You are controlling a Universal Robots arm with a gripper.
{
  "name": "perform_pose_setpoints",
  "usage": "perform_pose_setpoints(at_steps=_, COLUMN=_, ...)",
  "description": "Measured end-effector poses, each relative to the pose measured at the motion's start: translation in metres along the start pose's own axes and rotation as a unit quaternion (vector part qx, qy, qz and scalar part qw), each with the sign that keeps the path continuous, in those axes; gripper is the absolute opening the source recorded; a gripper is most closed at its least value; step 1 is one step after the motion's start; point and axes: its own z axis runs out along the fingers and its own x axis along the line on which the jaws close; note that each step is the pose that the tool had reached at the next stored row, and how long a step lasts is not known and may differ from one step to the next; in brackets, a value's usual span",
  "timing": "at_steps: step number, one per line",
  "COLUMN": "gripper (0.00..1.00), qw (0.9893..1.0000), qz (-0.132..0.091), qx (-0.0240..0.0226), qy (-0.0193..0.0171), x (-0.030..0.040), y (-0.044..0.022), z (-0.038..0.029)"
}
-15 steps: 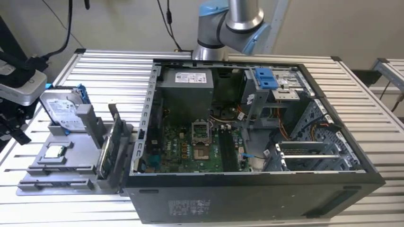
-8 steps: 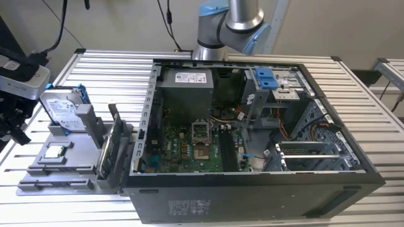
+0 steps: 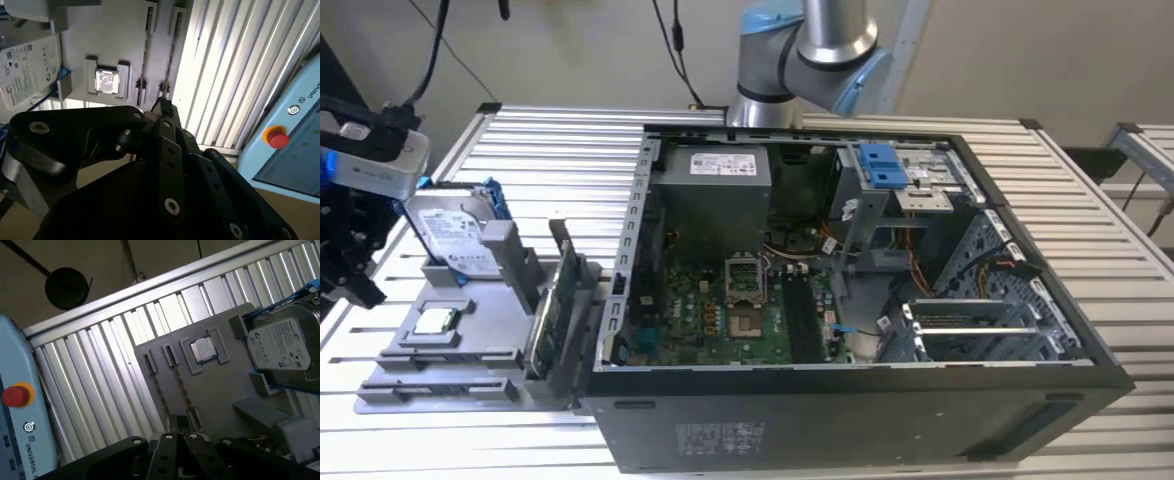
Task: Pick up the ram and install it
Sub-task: 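Pick up the ram and move it above insertion slot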
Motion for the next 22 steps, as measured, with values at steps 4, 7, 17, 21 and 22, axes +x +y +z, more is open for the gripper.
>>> perform_pose_setpoints(at_steps=4, gripper=0.11, qw=0.9993, qz=-0.036, qx=0.0025, qy=0.0004, x=0.0, y=-0.0001, z=0.001)
perform_pose_setpoints(at_steps=7, gripper=0.11, qw=0.998, qz=-0.063, qx=0.0044, qy=0.0008, x=0.0, y=-0.0001, z=0.0018)
perform_pose_setpoints(at_steps=17, gripper=0.11, qw=0.9897, qz=-0.143, qx=0.0069, qy=0.0027, x=0.0001, y=-0.0002, z=0.0035)
perform_pose_setpoints(at_steps=21, gripper=0.11, qw=0.9888, qz=-0.149, qx=0.0068, qy=0.0029, x=0.0001, y=-0.0002, z=0.0036)
perform_pose_setpoints(at_steps=22, gripper=0.11, qw=0.9888, qz=-0.149, qx=0.0068, qy=0.0028, x=0.0001, y=-0.0002, z=0.0037)
